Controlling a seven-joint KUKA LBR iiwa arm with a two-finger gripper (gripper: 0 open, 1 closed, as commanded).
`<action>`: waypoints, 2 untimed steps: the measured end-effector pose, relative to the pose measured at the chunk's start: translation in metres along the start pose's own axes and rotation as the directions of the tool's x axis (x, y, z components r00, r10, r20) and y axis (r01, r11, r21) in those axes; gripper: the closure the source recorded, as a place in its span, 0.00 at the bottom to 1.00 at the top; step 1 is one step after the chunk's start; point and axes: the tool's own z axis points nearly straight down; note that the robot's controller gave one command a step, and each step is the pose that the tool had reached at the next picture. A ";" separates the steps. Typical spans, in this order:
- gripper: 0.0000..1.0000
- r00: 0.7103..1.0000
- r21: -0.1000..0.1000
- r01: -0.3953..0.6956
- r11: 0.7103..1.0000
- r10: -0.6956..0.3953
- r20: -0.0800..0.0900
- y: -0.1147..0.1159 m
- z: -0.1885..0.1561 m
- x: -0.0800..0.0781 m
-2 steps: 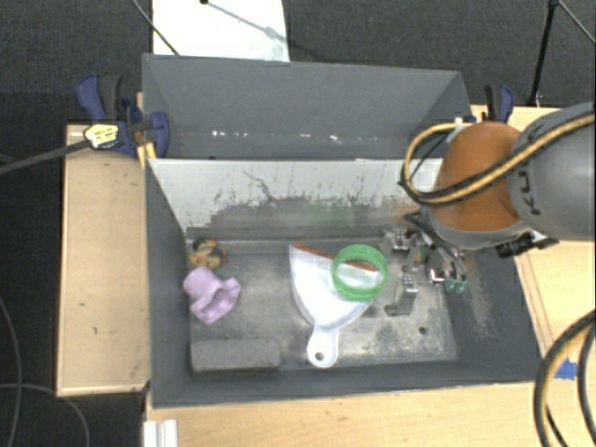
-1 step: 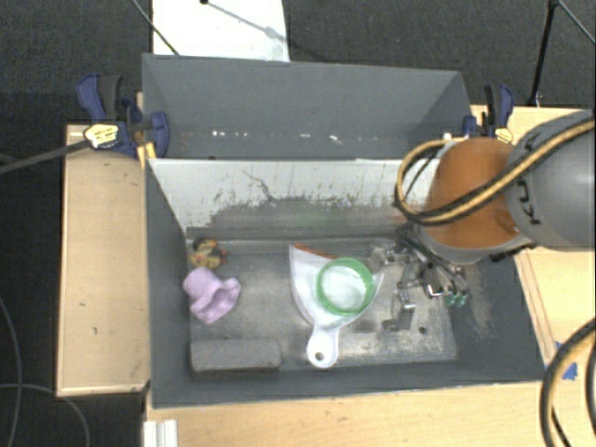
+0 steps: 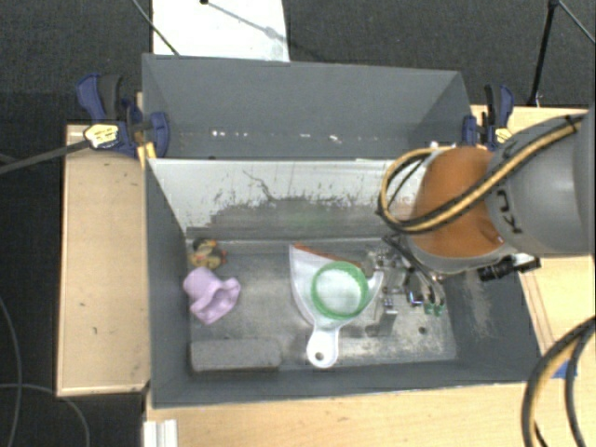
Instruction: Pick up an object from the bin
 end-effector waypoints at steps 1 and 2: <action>0.00 0.995 0.001 0.102 0.995 -0.102 0.001 0.029 0.016 0.004; 0.00 0.999 0.000 -0.052 0.999 0.052 0.003 0.039 0.018 0.014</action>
Offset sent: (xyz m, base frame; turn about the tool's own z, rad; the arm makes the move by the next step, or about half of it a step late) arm -0.0230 0.0480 -0.0201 0.1866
